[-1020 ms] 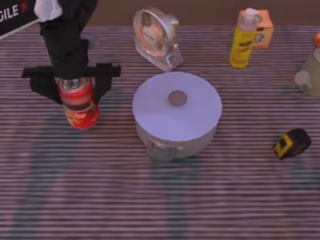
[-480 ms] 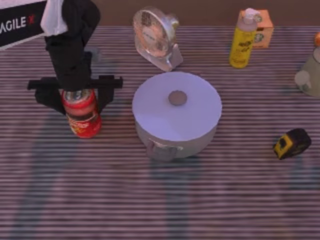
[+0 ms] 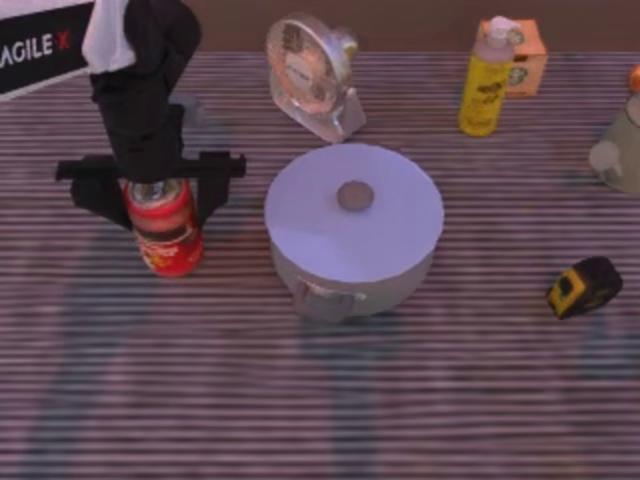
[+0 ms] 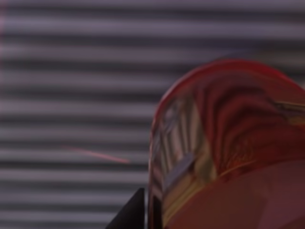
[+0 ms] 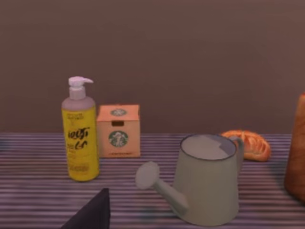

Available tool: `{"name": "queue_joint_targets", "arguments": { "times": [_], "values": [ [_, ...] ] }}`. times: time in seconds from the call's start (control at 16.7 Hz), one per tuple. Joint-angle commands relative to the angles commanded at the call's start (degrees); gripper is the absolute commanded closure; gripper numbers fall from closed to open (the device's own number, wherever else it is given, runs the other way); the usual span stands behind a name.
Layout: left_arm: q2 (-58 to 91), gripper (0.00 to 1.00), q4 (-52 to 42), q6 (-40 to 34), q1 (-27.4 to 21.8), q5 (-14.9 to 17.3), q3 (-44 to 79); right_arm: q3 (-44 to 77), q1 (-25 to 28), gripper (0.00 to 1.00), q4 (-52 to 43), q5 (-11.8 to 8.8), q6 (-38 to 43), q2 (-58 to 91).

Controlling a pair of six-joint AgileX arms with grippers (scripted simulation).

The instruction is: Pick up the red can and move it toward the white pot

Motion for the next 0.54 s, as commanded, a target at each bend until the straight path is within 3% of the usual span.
{"name": "queue_joint_targets", "arguments": {
  "times": [0.18, 0.54],
  "values": [
    [0.0, 0.02, 0.0, 0.0, 0.0, 0.0, 0.0, 0.0, 0.0, 0.00, 0.0, 0.0, 0.0, 0.0],
    [0.0, 0.00, 0.0, 0.0, 0.0, 0.0, 0.0, 0.0, 0.0, 0.00, 0.0, 0.0, 0.0, 0.0]
  ]
}}
